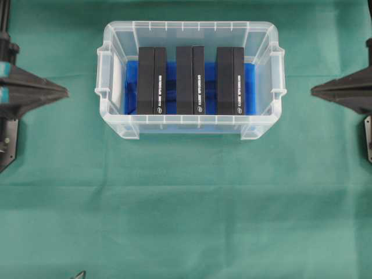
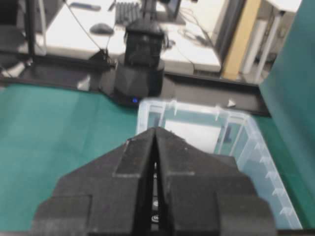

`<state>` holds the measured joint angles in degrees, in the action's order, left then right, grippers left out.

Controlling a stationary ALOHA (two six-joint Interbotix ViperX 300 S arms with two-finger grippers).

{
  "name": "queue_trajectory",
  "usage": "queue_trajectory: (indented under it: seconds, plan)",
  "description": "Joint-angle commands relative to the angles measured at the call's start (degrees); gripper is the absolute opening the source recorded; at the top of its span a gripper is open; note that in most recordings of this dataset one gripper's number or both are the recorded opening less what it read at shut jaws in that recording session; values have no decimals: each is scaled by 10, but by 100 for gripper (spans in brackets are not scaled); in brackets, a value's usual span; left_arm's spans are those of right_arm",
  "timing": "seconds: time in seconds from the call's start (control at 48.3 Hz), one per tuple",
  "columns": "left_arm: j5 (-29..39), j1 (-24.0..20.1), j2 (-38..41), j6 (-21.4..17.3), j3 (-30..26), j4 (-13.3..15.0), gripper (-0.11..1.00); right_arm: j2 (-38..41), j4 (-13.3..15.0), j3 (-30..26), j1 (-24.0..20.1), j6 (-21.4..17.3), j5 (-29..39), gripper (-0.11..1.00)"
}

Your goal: Take the box out of the case with the left arm.

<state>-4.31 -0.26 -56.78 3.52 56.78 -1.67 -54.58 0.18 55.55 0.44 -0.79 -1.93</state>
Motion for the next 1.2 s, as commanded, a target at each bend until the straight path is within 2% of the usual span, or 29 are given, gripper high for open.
queue_trajectory:
  seconds: [0.0, 0.166, 0.248, 0.476, 0.58, 0.725, 0.911, 1.118, 1.18]
  plan:
    - [69, 0, 5, 10, -65, -2, 2, 4, -3, -57, 2, -1, 47, 0]
    - [223, 0, 23, 14, -174, -2, 2, 9, -3, -133, 2, -1, 124, 0]
    - [260, 0, 31, 14, -205, -1, 2, 14, -3, -158, 3, -1, 158, 0]
    - [297, 0, 40, 17, -213, -1, 2, 25, -3, -178, 5, -12, 223, 0]
    - [361, 0, 47, 26, -222, 0, 2, 28, -3, -185, 5, -36, 276, 0]
    - [499, 3, 62, 71, -247, 0, 2, 38, -1, -210, 5, -80, 391, 0]
    - [669, 6, 82, 142, -287, 0, 2, 61, 0, -249, 5, -125, 570, 0]
    - [828, 23, 109, 207, -317, 4, 2, 90, 2, -279, 5, -155, 755, 0]
    - [867, 30, 117, 221, -322, 5, 2, 94, 2, -285, 5, -158, 792, 0]
